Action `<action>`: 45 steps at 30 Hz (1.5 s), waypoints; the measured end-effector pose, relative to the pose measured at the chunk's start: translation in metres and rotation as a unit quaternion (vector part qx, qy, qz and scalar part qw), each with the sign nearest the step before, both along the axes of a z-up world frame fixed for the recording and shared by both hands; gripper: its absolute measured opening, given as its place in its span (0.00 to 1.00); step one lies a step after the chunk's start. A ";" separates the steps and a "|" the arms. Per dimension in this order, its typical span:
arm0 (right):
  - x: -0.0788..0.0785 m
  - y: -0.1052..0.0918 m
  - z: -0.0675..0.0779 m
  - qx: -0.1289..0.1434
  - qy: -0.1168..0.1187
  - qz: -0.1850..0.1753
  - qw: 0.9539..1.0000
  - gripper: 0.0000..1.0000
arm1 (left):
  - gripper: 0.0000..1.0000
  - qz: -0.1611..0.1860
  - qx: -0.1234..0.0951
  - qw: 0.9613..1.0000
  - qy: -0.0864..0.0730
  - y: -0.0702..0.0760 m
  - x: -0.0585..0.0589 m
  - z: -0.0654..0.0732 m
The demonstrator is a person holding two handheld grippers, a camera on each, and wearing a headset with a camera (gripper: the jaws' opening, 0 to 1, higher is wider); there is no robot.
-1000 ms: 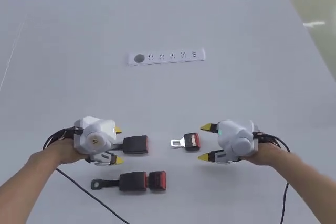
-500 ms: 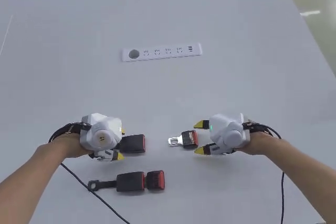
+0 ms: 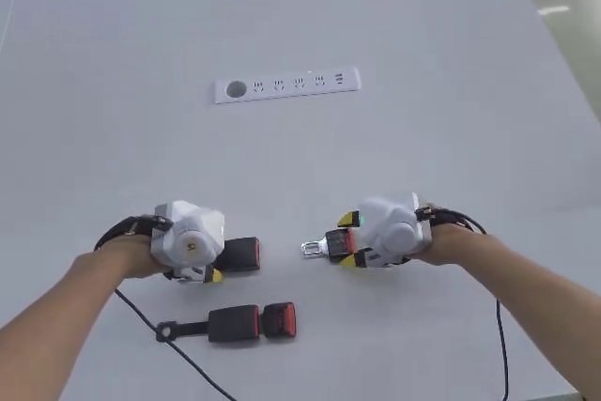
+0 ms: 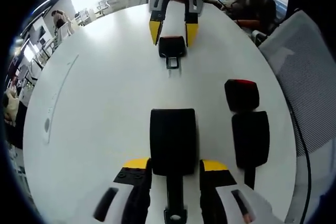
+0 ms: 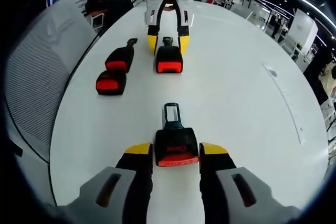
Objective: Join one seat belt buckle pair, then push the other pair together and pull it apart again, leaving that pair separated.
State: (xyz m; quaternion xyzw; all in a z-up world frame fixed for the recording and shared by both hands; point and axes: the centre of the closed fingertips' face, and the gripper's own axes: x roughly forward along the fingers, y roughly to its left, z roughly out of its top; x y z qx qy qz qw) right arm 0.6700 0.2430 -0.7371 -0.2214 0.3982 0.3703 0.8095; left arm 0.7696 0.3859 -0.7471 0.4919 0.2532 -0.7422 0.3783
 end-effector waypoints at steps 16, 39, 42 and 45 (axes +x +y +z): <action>0.000 -0.001 -0.006 -0.014 0.004 0.011 1.000 0.32 | 0.32 0.016 -0.001 1.000 0.011 -0.004 0.000 0.000; 0.013 0.017 -0.005 -0.011 0.008 0.003 1.000 0.30 | 0.30 0.027 0.004 0.999 0.023 -0.004 0.002 0.000; 0.015 0.020 -0.006 -0.011 0.008 0.006 1.000 0.30 | 0.30 0.028 0.005 0.999 0.023 -0.003 0.002 0.000; 0.017 0.024 -0.004 -0.010 0.009 0.007 1.000 0.30 | 0.30 0.029 0.004 0.999 0.025 -0.003 0.002 0.000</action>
